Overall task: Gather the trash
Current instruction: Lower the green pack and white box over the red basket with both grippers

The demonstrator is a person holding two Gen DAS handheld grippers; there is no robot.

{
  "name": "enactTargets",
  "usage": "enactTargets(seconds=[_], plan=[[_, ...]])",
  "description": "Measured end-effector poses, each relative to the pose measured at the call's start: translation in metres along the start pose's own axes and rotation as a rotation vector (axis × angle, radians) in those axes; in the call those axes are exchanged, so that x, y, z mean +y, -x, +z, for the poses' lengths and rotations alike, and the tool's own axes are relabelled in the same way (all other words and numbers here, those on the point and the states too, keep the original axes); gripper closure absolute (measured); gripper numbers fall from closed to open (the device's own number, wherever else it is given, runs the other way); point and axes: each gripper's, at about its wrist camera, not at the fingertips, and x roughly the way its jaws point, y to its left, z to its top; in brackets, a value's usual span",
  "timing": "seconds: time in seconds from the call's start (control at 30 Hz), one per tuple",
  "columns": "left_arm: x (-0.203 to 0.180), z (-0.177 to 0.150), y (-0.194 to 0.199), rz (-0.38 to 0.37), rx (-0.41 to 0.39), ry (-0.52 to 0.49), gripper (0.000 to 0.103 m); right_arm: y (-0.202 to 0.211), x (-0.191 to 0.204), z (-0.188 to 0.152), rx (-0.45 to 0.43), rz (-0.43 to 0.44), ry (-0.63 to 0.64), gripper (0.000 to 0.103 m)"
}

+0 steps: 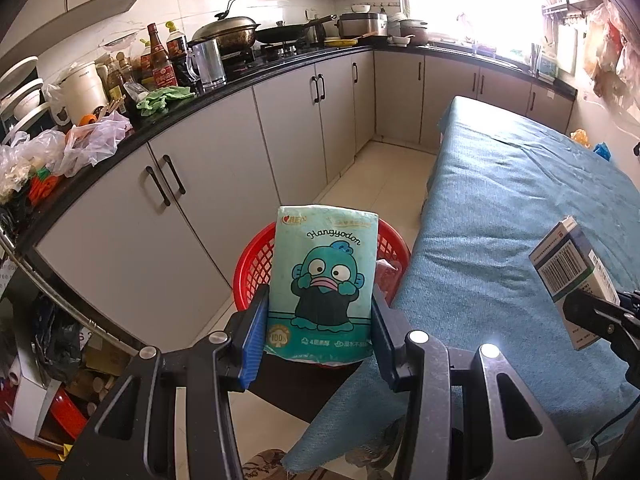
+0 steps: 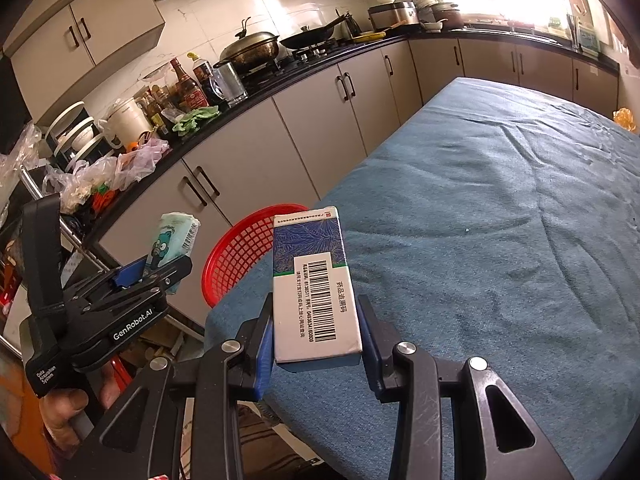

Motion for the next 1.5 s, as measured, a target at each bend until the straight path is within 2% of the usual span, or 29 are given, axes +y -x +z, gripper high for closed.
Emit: enactTargets(seconds=[0.67, 1.5], plan=[[0.012, -0.005, -0.013, -0.001, 0.027, 0.022, 0.058, -0.017, 0.024, 0.007, 0.033, 0.008, 0.053, 0.063], [0.070, -0.003, -0.047, -0.002, 0.070, 0.113, 0.058, -0.073, 0.064, 0.036, 0.082, 0.042, 0.125, 0.063]])
